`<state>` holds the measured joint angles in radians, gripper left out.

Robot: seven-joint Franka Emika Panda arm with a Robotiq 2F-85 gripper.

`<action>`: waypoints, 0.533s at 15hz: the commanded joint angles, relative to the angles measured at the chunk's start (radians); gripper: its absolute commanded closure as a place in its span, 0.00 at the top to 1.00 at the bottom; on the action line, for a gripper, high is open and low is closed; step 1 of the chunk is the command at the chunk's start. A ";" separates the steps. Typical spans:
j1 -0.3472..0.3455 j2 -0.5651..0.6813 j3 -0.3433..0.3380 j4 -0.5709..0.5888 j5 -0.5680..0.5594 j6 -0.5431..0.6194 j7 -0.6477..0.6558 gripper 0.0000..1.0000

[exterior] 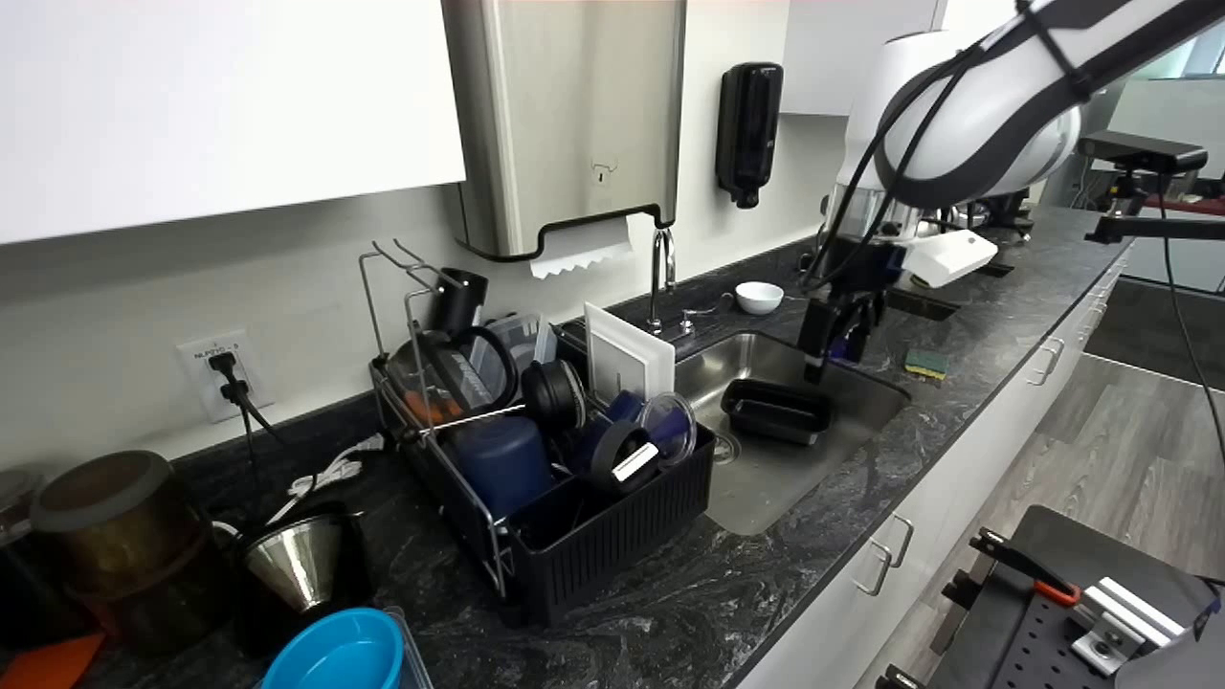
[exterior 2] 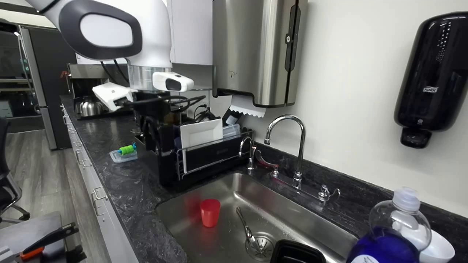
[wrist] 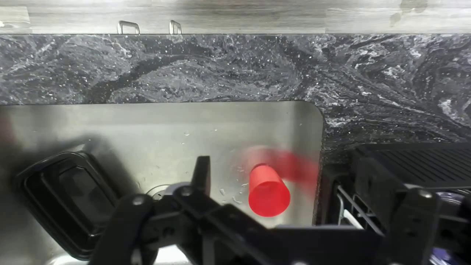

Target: Put the red cup in the black bowl

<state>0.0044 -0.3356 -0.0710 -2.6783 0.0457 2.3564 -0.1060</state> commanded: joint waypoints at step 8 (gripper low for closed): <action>0.014 0.376 0.015 0.119 0.140 0.276 -0.135 1.00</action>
<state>0.0241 -0.0494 -0.0672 -2.6228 0.1326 2.6029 -0.1913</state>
